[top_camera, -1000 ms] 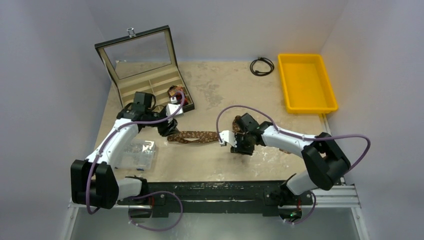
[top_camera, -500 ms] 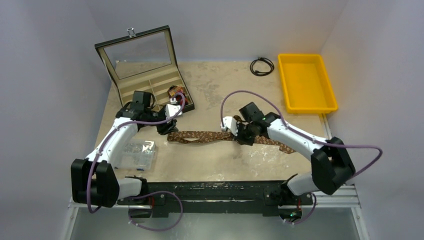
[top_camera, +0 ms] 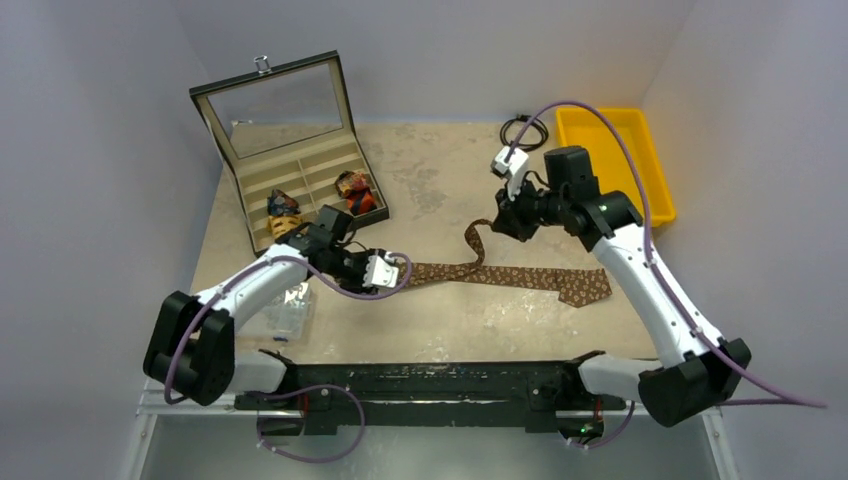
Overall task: Roll the ties
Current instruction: Flatten out the tie at the center of the board.
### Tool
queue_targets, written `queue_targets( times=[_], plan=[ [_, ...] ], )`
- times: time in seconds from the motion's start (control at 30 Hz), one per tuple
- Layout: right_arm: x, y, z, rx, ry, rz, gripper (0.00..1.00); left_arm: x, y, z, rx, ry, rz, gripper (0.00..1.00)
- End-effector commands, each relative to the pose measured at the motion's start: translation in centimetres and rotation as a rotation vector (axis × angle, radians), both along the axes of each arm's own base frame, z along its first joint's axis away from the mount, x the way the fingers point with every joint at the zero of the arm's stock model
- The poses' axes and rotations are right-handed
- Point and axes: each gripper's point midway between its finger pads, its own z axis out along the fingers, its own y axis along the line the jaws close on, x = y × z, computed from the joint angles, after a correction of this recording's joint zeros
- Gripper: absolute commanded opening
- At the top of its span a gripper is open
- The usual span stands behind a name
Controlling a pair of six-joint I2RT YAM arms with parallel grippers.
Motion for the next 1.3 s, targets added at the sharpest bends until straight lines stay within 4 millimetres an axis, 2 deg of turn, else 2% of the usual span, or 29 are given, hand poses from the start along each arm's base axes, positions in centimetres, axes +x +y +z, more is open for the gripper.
queue_targets(
  times=[0.0, 0.07, 0.23, 0.3, 0.37, 0.43, 0.53, 0.6, 0.7, 0.8, 0.97, 1.0, 1.07, 1.1, 1.13, 1.17, 1.2, 1.27],
  plan=[
    [-1.1, -0.3, 5.9, 0.145, -0.009, -0.136, 0.00, 1.9, -1.5, -1.2, 0.043, -0.091, -0.059, 0.46],
    [-1.2, -1.4, 6.9, 0.164, -0.008, -0.201, 0.00, 2.2, -1.8, -2.0, 0.063, -0.090, -0.070, 0.47],
    [-1.7, -3.7, 7.5, 0.174, 0.011, -0.329, 0.00, 2.5, -1.1, -4.8, 0.179, -0.087, -0.121, 0.44],
    [-1.8, -4.7, 7.5, 0.164, 0.006, -0.381, 0.00, 2.7, -0.3, -5.3, 0.232, -0.079, -0.111, 0.32],
    [-2.0, -6.0, 7.1, 0.129, -0.003, -0.442, 0.00, 2.8, 0.5, -4.6, 0.252, -0.067, -0.075, 0.13],
    [-1.9, -7.8, 6.2, 0.064, -0.015, -0.522, 0.00, 2.5, 1.8, -3.0, 0.205, -0.015, -0.026, 0.03],
    [-1.7, -10.8, 4.3, -0.053, -0.030, -0.649, 0.00, 1.6, 3.6, -1.6, 0.162, 0.060, 0.002, 0.00],
    [-1.2, -12.0, 3.4, -0.117, -0.042, -0.681, 0.00, 0.9, 4.6, -1.1, 0.151, 0.101, -0.006, 0.00],
    [-1.0, -13.0, -0.2, -0.231, 0.016, -0.676, 0.00, 0.2, 5.6, -0.8, 0.158, 0.157, -0.030, 0.00],
    [-1.1, -13.6, -4.5, -0.346, 0.095, -0.627, 0.00, 0.8, 6.1, -0.8, 0.150, 0.185, -0.007, 0.00],
    [-3.8, -13.7, -13.0, -0.509, 0.289, -0.389, 0.00, 2.8, 6.1, -0.8, 0.147, 0.191, 0.023, 0.00],
    [-4.3, -13.8, -14.2, -0.524, 0.309, -0.349, 0.00, 3.2, 6.2, -0.6, 0.143, 0.190, 0.028, 0.00],
    [-4.4, -13.7, -15.1, -0.522, 0.295, -0.305, 0.01, 3.9, 6.3, -0.6, 0.145, 0.190, 0.036, 0.00],
    [-4.2, -13.6, -14.9, -0.516, 0.279, -0.296, 0.16, 4.3, 6.4, -0.6, 0.152, 0.186, 0.040, 0.00],
    [-3.7, -13.5, -14.5, -0.507, 0.253, -0.295, 0.36, 4.6, 6.6, -0.7, 0.162, 0.189, 0.044, 0.00],
    [-3.2, -13.3, -13.8, -0.493, 0.218, -0.294, 0.52, 4.9, 6.8, -0.8, 0.172, 0.188, 0.046, 0.00],
    [-2.8, -13.1, -13.1, -0.480, 0.183, -0.278, 0.60, 5.1, 7.0, -0.9, 0.179, 0.188, 0.048, 0.00],
    [-2.4, -13.0, -11.7, -0.474, 0.104, -0.235, 0.62, 5.4, 7.2, -1.0, 0.187, 0.197, 0.053, 0.00]
  ],
)
